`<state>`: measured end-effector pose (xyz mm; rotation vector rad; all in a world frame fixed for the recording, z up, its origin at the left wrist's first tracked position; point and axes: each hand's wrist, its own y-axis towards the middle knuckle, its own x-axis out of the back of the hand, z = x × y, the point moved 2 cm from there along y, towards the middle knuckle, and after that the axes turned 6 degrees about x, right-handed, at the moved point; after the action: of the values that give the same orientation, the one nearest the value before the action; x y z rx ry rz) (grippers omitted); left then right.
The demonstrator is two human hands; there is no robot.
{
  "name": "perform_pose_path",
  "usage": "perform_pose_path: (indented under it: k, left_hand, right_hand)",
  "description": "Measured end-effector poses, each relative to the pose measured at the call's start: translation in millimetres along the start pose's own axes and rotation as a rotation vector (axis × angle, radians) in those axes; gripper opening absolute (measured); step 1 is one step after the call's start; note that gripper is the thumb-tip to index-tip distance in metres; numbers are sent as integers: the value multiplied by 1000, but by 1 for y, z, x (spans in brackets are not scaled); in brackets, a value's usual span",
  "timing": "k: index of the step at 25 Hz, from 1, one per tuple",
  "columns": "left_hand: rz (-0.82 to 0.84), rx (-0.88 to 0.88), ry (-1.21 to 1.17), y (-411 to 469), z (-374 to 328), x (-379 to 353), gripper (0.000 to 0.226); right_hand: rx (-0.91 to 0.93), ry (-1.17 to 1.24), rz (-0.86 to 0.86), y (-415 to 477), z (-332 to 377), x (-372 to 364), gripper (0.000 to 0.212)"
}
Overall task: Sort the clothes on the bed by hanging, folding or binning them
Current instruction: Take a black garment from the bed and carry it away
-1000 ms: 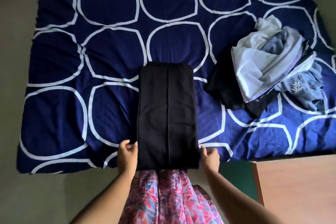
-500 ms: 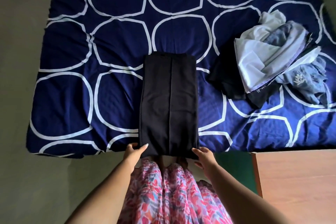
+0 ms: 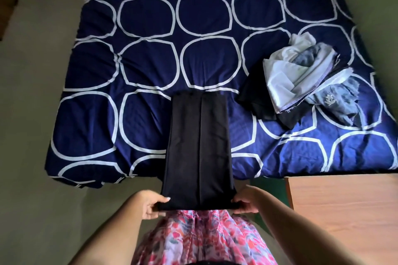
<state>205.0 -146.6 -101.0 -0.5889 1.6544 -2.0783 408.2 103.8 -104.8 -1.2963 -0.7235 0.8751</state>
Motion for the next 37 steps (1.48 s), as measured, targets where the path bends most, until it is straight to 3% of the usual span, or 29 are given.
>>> perform_pose_path:
  k: [4, 8, 12, 14, 17, 19, 21, 26, 28, 31, 34, 35, 37]
  left_hand:
    - [91, -3, -37, -22, 1, -1, 14]
    - [36, -229, -259, -43, -39, 10, 9]
    - [73, -468, -582, -64, -94, 20, 14]
    - [121, -517, -684, -73, -120, 25, 8]
    - [184, -584, -744, -76, -162, 34, 23]
    - [217, -644, -707, -71, -191, 35, 26]
    - [183, -717, -601, -65, -212, 32, 15]
    - [-43, -731, -651, -52, -259, 33, 22]
    - [-63, -726, -683, -49, -277, 38, 21]
    - [-22, -806, -713, -53, -294, 39, 19]
    - [-3, -976, -469, -47, -294, 24, 63]
    - [-79, -1057, -285, -42, -289, 15, 70]
    - [-404, -1248, 215, -27, -268, -3, 68]
  right_hand:
    - [60, -109, 112, -26, 32, 13, 23]
    - [216, -19, 94, -37, 103, 31, 38]
    - [336, -115, 42, -38, 165, 35, 40]
    - [430, 12, -36, -33, 190, 41, 33]
    - [527, 24, -60, -22, 223, 47, 14]
    - [572, -218, -197, -5, 236, 52, 15]
    - [598, -374, -379, 13, 245, 57, 23]
    - [660, -344, -542, 36, 285, 47, 19]
    - [681, -325, -592, 40, 303, 42, 2]
    - [712, -311, -709, 43, 314, 33, 27]
    - [766, -409, -777, 42, 294, 2, 51]
    - [827, -516, -773, 43, 282, -12, 57]
    - [980, -819, -720, 55, 258, -39, 62]
